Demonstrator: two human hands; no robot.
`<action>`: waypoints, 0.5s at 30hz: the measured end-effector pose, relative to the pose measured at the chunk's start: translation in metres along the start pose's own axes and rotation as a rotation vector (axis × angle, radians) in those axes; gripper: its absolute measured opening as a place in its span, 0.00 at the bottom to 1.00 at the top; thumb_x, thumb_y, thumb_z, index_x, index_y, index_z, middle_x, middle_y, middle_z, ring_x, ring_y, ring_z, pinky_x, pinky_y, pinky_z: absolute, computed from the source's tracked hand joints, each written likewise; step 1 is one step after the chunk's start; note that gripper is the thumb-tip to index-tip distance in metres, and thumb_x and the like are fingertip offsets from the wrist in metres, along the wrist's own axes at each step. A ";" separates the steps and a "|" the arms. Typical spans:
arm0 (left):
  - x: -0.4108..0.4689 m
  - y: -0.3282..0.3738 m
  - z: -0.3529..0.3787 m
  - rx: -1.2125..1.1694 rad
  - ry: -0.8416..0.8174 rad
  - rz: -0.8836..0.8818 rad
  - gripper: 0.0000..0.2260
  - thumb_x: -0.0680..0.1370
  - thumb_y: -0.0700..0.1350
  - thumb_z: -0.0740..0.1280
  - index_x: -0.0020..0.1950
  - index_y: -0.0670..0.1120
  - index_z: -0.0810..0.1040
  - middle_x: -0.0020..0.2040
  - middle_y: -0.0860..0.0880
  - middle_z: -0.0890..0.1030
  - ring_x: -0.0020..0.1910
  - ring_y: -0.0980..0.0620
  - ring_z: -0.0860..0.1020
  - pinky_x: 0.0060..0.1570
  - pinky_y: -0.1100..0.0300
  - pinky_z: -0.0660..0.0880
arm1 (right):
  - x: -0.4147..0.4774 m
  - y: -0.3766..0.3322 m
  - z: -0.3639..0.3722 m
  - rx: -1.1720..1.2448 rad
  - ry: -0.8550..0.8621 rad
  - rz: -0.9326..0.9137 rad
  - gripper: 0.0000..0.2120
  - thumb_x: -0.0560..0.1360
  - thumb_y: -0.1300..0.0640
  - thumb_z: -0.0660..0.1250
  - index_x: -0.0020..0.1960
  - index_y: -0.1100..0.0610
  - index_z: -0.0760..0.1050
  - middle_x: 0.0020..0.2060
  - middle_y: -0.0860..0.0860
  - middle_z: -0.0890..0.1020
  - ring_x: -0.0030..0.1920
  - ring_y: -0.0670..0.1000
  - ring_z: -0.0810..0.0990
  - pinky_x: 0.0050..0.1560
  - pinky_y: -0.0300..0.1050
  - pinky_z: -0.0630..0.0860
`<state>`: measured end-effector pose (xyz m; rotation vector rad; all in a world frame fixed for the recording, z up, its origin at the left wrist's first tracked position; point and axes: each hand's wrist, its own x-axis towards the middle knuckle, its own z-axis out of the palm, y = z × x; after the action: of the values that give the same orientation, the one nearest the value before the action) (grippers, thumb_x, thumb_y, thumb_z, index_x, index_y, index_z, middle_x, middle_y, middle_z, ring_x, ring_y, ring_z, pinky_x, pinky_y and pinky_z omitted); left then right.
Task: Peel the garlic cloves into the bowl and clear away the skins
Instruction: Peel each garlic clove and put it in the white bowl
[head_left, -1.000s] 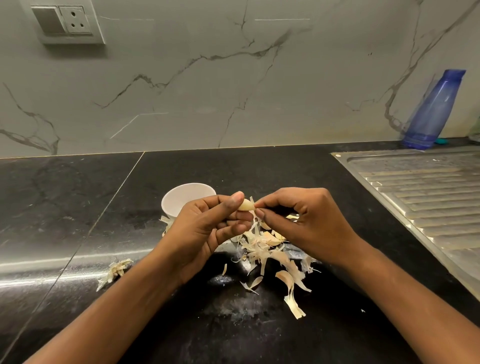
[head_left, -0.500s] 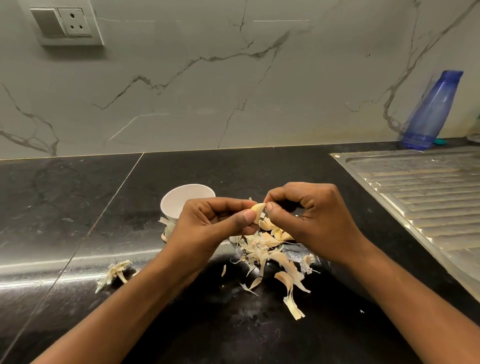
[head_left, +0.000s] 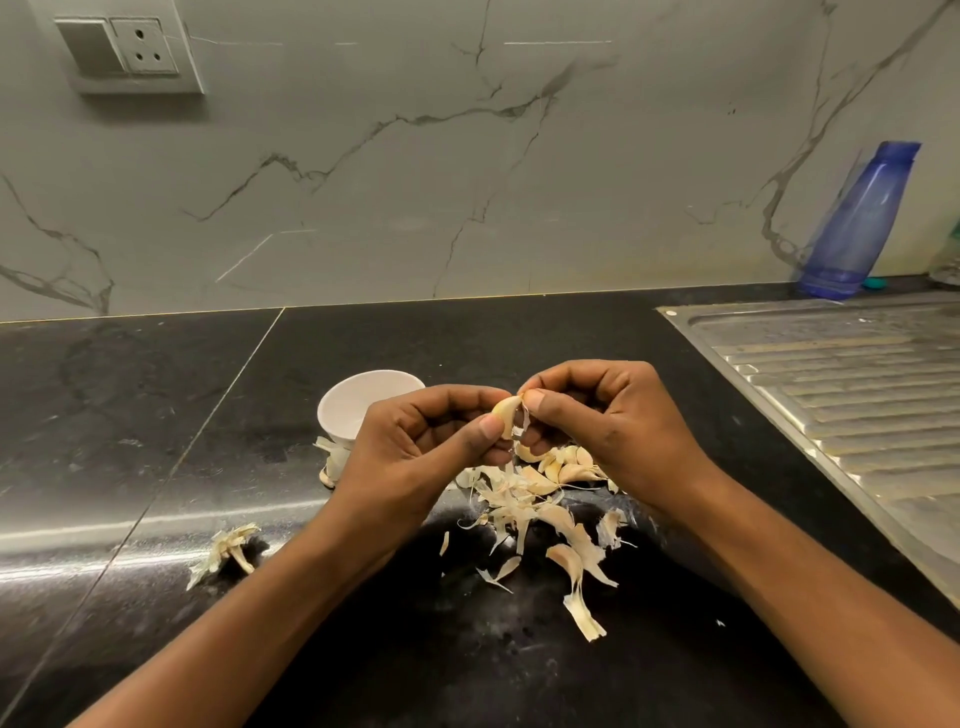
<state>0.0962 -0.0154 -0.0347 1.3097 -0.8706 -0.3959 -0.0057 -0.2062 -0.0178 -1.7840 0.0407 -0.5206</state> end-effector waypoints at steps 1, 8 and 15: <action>0.000 -0.001 0.000 0.025 0.006 0.013 0.13 0.79 0.39 0.71 0.63 0.39 0.82 0.53 0.41 0.88 0.51 0.40 0.87 0.53 0.53 0.84 | 0.000 0.000 -0.001 0.008 -0.005 0.015 0.04 0.79 0.63 0.72 0.52 0.59 0.85 0.42 0.56 0.89 0.40 0.55 0.89 0.43 0.44 0.86; 0.000 -0.005 -0.001 0.201 0.063 0.096 0.13 0.76 0.39 0.76 0.61 0.43 0.85 0.52 0.48 0.89 0.52 0.46 0.88 0.53 0.53 0.85 | -0.002 -0.001 0.001 0.030 -0.070 0.093 0.08 0.77 0.61 0.75 0.54 0.63 0.86 0.43 0.59 0.89 0.44 0.58 0.89 0.47 0.47 0.87; -0.001 -0.005 0.000 0.224 0.107 0.142 0.13 0.74 0.37 0.78 0.57 0.41 0.87 0.51 0.50 0.89 0.51 0.50 0.88 0.52 0.57 0.84 | 0.000 -0.001 -0.001 0.040 -0.097 0.176 0.09 0.76 0.60 0.76 0.53 0.63 0.87 0.43 0.59 0.89 0.42 0.55 0.89 0.44 0.42 0.85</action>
<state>0.0968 -0.0162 -0.0392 1.4505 -0.9305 -0.1174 -0.0063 -0.2065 -0.0167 -1.7454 0.1183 -0.3064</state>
